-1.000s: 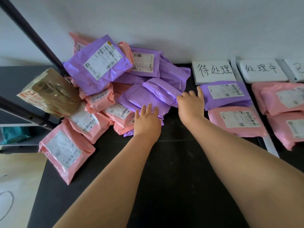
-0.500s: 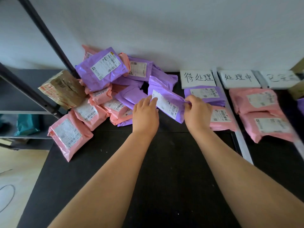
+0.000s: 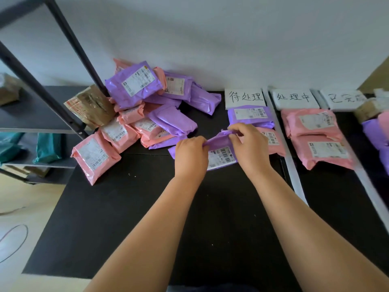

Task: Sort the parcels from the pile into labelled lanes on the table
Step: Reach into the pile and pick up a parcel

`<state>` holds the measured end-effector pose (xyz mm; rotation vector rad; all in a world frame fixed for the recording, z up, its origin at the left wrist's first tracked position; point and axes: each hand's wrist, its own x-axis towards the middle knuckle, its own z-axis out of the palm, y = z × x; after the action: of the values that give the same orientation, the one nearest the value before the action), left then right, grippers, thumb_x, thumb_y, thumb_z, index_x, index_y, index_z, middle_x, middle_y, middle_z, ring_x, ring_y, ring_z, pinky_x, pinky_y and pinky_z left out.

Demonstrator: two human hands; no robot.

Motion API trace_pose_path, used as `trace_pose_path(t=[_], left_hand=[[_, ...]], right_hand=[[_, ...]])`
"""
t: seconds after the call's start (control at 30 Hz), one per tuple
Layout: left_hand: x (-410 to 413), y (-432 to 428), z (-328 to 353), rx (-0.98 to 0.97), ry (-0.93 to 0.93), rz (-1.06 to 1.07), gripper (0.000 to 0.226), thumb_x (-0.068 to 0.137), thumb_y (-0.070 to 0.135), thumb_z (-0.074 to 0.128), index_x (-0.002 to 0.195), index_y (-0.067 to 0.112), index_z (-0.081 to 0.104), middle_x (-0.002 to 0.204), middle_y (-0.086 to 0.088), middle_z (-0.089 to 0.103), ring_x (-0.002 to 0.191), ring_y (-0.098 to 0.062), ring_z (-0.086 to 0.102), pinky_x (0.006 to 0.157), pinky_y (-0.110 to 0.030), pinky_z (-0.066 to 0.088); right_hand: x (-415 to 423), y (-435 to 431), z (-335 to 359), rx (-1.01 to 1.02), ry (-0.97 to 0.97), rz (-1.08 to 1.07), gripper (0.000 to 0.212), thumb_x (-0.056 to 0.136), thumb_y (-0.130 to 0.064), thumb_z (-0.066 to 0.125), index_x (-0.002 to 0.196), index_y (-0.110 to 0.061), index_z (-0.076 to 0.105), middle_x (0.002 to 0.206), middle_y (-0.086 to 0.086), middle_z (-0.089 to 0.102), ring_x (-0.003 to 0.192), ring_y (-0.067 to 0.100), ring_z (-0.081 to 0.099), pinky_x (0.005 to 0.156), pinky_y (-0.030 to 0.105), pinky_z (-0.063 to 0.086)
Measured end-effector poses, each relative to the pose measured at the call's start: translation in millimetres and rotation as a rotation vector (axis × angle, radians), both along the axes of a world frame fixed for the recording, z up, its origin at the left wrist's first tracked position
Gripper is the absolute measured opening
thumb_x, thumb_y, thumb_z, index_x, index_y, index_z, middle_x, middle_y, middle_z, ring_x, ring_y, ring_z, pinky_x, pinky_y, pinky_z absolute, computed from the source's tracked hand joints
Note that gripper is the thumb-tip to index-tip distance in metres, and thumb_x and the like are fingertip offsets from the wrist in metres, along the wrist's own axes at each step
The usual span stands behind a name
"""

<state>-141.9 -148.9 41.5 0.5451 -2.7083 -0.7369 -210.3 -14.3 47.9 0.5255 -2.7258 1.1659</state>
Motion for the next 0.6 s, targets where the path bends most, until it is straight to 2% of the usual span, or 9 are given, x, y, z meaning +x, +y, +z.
trace_pose_path(t=[0.07,0.13,0.23,0.3,0.33,0.4,0.5,0.6], left_hand=[[11.0,4.2,5.1,0.135,-0.015,0.063,0.016,0.097,0.018,0.054,0.099,0.010,0.068,0.087,-0.008,0.069,0.083,-0.028,0.060,0.076,-0.039,0.046],[20.1,3.1,10.0,0.257,-0.026,0.136,0.016,0.100,0.021,0.052,0.101,0.012,0.064,0.087,-0.004,0.067,0.083,-0.025,0.060,0.070,-0.038,0.047],[31.0,-4.2,21.8,0.389,0.000,0.250,0.015,0.101,0.024,0.048,0.097,0.014,0.059,0.081,0.002,0.061,0.075,-0.019,0.055,0.054,-0.026,0.035],[37.3,-11.8,31.0,0.442,0.018,0.289,0.016,0.102,0.024,0.047,0.100,0.013,0.059,0.078,0.010,0.056,0.071,-0.014,0.052,0.053,-0.026,0.031],[40.1,-15.9,34.8,0.474,0.026,0.303,0.017,0.102,0.023,0.048,0.099,0.012,0.059,0.076,0.016,0.050,0.069,-0.012,0.049,0.053,-0.028,0.029],[44.4,-24.2,40.7,0.524,0.040,0.329,0.019,0.101,0.022,0.049,0.096,0.007,0.059,0.073,0.020,0.044,0.069,-0.013,0.046,0.052,-0.028,0.028],[49.7,-32.2,50.5,0.596,0.061,0.344,0.020,0.100,0.022,0.051,0.092,0.006,0.061,0.072,0.005,0.051,0.065,-0.013,0.045,0.054,-0.021,0.031],[54.9,-35.0,61.6,0.740,0.085,0.336,0.021,0.099,0.020,0.054,0.080,0.011,0.060,0.068,0.007,0.049,0.065,-0.012,0.045,0.058,-0.022,0.034]], right_hand=[[9.8,3.1,8.1,-0.048,-0.022,-0.045,0.030,0.095,-0.017,0.062,0.125,-0.020,0.063,0.118,-0.001,0.065,0.112,0.019,0.058,0.100,0.048,0.045],[20.8,6.0,15.0,-0.121,-0.056,-0.109,0.034,0.097,-0.020,0.060,0.131,-0.020,0.059,0.122,-0.001,0.061,0.115,0.018,0.055,0.099,0.043,0.046],[38.6,7.9,21.7,-0.173,-0.158,-0.201,0.034,0.097,-0.024,0.060,0.131,-0.022,0.057,0.120,-0.003,0.061,0.110,0.014,0.057,0.088,0.030,0.048],[49.2,5.4,24.5,-0.186,-0.256,-0.204,0.033,0.098,-0.027,0.059,0.131,-0.022,0.058,0.112,-0.007,0.061,0.101,0.009,0.057,0.077,0.018,0.043],[54.1,2.9,25.7,-0.180,-0.292,-0.195,0.033,0.099,-0.029,0.059,0.131,-0.022,0.059,0.108,-0.010,0.061,0.097,0.006,0.055,0.075,0.016,0.041],[62.1,-4.1,27.5,-0.174,-0.343,-0.175,0.036,0.098,-0.035,0.059,0.132,-0.022,0.058,0.103,-0.014,0.058,0.095,0.004,0.054,0.084,0.022,0.042],[72.3,-17.0,32.5,-0.172,-0.384,-0.130,0.041,0.097,-0.039,0.059,0.134,-0.021,0.057,0.112,-0.012,0.063,0.100,0.005,0.057,0.094,0.031,0.049],[80.1,-27.1,38.0,-0.172,-0.359,-0.091,0.033,0.097,-0.039,0.060,0.124,-0.020,0.064,0.113,-0.009,0.069,0.101,0.007,0.064,0.090,0.035,0.056]])
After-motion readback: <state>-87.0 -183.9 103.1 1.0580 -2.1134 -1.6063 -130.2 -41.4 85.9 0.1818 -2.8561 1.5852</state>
